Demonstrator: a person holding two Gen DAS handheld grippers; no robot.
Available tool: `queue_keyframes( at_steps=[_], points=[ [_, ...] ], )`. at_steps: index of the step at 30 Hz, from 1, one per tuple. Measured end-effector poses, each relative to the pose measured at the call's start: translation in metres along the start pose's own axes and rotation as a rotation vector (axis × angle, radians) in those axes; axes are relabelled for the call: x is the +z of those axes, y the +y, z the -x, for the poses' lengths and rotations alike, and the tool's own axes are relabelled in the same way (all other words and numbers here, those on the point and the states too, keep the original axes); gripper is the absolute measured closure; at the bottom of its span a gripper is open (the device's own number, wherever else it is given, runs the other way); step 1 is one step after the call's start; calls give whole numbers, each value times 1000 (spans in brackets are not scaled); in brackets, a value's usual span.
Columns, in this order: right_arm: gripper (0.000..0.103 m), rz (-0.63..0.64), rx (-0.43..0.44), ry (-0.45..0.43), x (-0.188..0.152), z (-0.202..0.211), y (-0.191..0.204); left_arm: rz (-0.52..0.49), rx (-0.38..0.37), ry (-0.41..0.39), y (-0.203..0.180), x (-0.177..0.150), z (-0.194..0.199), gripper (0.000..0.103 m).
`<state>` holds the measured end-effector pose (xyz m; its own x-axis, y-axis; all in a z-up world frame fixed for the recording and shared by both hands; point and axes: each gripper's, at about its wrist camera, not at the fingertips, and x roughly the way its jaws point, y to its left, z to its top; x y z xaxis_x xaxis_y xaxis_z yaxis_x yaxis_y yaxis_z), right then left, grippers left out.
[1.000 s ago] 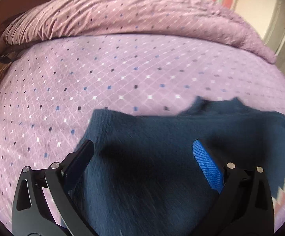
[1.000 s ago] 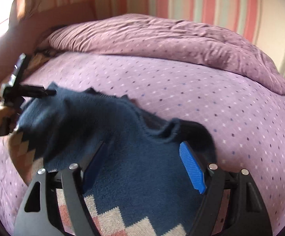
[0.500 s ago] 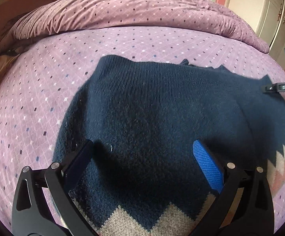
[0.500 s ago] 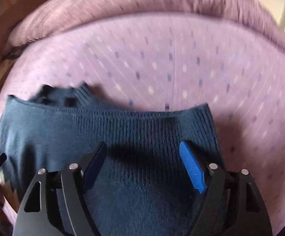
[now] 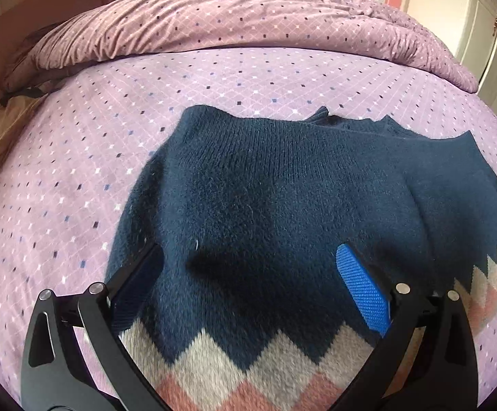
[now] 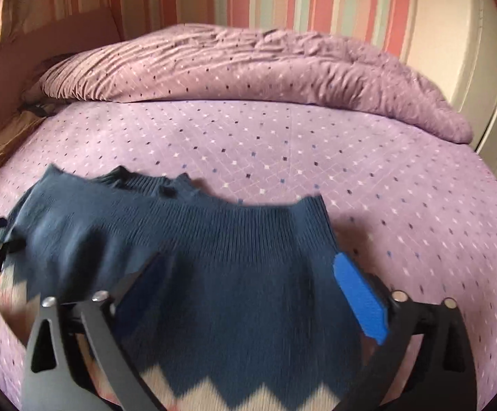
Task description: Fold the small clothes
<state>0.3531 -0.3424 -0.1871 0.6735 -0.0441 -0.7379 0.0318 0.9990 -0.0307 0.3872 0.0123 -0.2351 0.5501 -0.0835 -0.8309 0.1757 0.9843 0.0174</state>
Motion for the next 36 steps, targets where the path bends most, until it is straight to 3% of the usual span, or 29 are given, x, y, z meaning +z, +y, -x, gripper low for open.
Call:
queue_keyframes(
  at_steps=[4, 9, 11, 14, 19, 23, 26, 29, 33, 36],
  points=[
    [2, -12, -96, 1, -35, 20, 5, 10, 48, -6, -4, -7, 8, 3],
    [2, -96, -15, 55, -75, 19, 3, 69, 68, 24, 3, -20, 4, 3],
    [2, -105, 3, 76, -86, 14, 7, 92, 48, 70, 7, -29, -5, 3],
    [2, -126, 12, 86, -100, 8, 7, 89, 31, 69, 8, -41, -10, 3],
    [2, -160, 41, 94, -107, 0, -1, 120, 6, 65, 15, -45, -18, 3],
    [2, -157, 54, 86, -113, -3, -1, 86, 48, 68, 4, -40, -8, 3],
    [2, -129, 53, 80, -111, -3, 0, 91, 1, 54, -5, -40, 5, 3],
    [2, -101, 41, 68, -104, 9, 2, 96, -37, 39, -18, -43, 18, 3],
    [2, -128, 24, -19, -102, 44, -8, 63, -48, 42, -48, -49, 28, 3],
    [2, -175, 11, -3, -111, 60, -26, 24, -49, 73, -68, -53, 24, 3]
  ],
)
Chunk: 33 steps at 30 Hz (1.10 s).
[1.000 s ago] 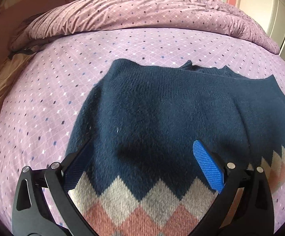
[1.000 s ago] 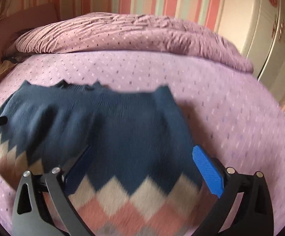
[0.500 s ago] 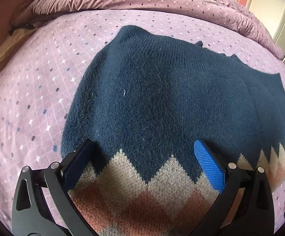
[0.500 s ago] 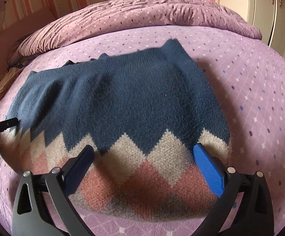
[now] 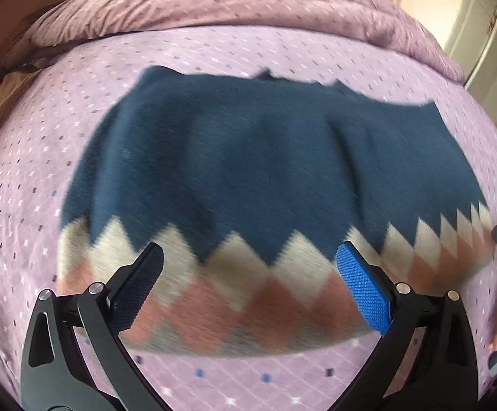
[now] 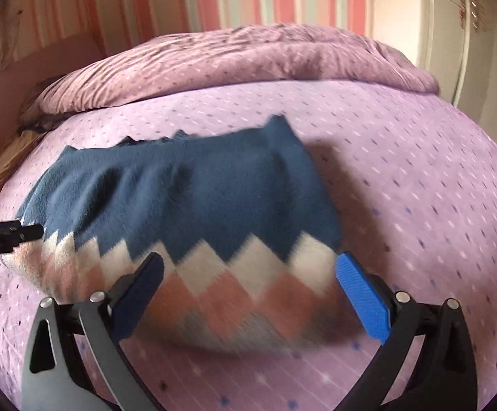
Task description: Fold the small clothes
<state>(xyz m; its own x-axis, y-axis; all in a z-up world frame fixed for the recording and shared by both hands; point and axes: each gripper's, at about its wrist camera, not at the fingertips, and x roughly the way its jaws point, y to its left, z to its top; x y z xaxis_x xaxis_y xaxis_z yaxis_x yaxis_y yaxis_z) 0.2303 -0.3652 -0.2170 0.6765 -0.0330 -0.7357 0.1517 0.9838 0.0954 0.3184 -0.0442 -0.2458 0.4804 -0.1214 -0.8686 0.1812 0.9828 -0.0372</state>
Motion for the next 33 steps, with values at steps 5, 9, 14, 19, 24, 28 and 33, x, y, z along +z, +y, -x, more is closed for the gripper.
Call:
queue_keyframes(
  at_steps=[5, 9, 14, 19, 24, 28, 33],
  points=[
    [2, -327, 135, 81, -36, 2, -54, -42, 3, 45, -26, -6, -19, 3],
    [2, -457, 206, 115, -58, -6, -64, -61, 23, 46, -31, -5, -25, 3],
    [4, -654, 337, 158, -70, -24, -62, -59, 14, 59, -30, -1, -27, 3],
    [21, -835, 408, 184, -68, -55, -59, -69, 12, 60, -30, 0, -27, 3],
    [22, -991, 413, 142, -66, -69, -63, -63, 3, 60, -30, 0, -28, 3],
    [55, -1033, 370, 123, -68, -75, -61, -65, -1, 55, -27, 0, -30, 3],
    [68, -936, 273, 90, -59, -67, -47, -60, 40, 2, -21, -2, -15, 3]
  ],
)
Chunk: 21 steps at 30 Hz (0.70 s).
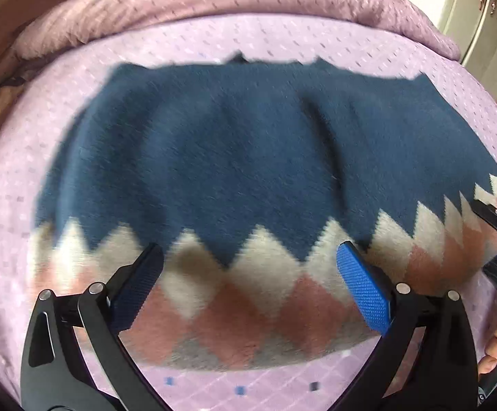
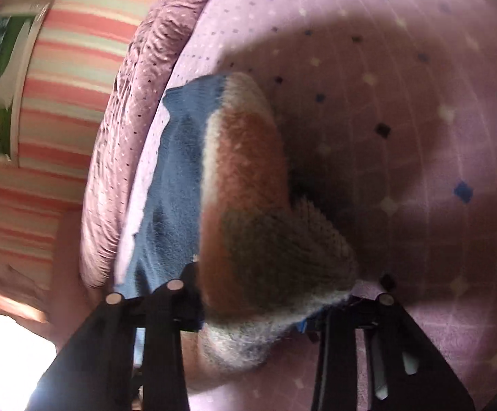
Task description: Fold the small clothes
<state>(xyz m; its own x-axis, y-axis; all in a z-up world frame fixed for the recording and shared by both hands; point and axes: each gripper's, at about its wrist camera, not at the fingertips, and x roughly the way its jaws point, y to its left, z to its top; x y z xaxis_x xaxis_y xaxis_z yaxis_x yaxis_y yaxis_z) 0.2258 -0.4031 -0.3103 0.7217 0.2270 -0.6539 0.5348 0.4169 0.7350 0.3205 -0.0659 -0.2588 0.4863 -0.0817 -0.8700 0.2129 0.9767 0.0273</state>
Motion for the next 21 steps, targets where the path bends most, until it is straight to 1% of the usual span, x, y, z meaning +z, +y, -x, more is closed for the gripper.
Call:
queue_keyframes(
  at_steps=[1, 2, 4, 7, 9, 12, 13, 16, 18, 21],
  points=[
    [69, 24, -15, -10, -1, 1, 4, 1, 28, -11, 6, 0, 6, 3],
    [70, 51, -30, -23, -1, 3, 9, 5, 40, -15, 12, -1, 10, 3],
    [72, 118, -68, -46, -3, 6, 20, 33, 44, 1, 32, -3, 12, 3],
    [74, 277, -153, -92, -11, 7, 49, 69, -9, 42, 53, -5, 1, 3],
    [75, 381, -208, -125, -17, 9, 68, 34, 30, 43, 50, -6, -6, 3],
    [76, 499, -270, -170, -29, 11, 96, -24, 120, 47, 35, -7, -15, 3],
    [77, 521, -279, -183, -32, 12, 103, -27, 136, 40, 34, -8, -15, 3],
    [79, 574, -273, -221, -39, 18, 122, 5, 119, 31, 38, -11, -15, 3],
    [80, 625, -266, -239, -46, 21, 138, 7, 118, 29, 40, -11, -16, 3],
    [81, 635, -244, -240, -47, 25, 142, 12, 131, 25, 40, -11, -17, 3]
  ],
)
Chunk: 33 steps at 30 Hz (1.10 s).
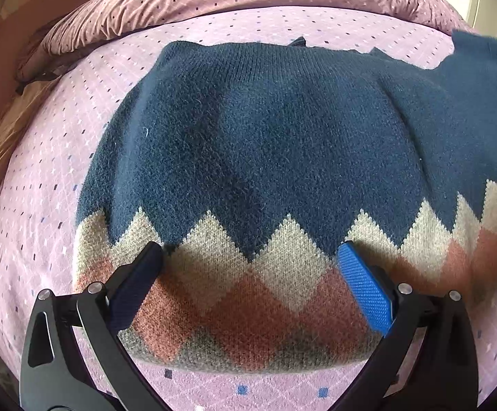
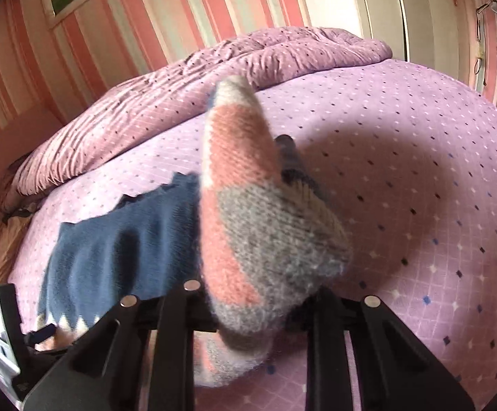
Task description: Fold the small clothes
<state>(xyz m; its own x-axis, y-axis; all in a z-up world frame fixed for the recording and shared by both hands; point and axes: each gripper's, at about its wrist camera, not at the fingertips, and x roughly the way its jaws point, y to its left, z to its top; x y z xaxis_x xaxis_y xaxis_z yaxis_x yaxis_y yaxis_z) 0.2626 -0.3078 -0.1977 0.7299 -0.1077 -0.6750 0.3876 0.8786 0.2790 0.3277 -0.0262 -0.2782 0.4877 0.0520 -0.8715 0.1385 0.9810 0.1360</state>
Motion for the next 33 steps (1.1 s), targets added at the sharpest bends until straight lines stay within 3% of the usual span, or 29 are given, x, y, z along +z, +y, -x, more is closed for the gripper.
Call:
queue_keyframes(
  at_steps=[6, 9, 12, 13, 15, 21, 23, 26, 30, 33],
  points=[
    [82, 10, 30, -20, 1, 15, 2, -10, 21, -3, -4, 0, 2, 3],
    [83, 70, 65, -42, 1, 19, 25, -4, 16, 11, -5, 4, 2, 3],
    [83, 94, 97, -54, 4, 24, 47, 57, -89, -4, 13, 6, 14, 3],
    [83, 113, 97, -66, 5, 26, 55, 92, -157, -9, 27, 5, 23, 3],
    [83, 170, 100, -92, 4, 33, 79, 125, -189, -29, 57, 5, 39, 3],
    [83, 359, 93, -132, -27, 43, 162, 172, -162, -80, 159, -2, 65, 3],
    [83, 404, 108, -126, -42, 41, 195, 207, -120, -87, 202, -9, 68, 3],
    [83, 485, 125, -93, -65, 30, 239, 272, -77, -90, 255, -22, 73, 3],
    [84, 640, 126, 22, -118, 8, 291, 365, -74, -102, 307, -33, 80, 3],
    [83, 674, 110, 77, -143, -7, 290, 390, -81, -95, 318, -38, 79, 3]
  ],
)
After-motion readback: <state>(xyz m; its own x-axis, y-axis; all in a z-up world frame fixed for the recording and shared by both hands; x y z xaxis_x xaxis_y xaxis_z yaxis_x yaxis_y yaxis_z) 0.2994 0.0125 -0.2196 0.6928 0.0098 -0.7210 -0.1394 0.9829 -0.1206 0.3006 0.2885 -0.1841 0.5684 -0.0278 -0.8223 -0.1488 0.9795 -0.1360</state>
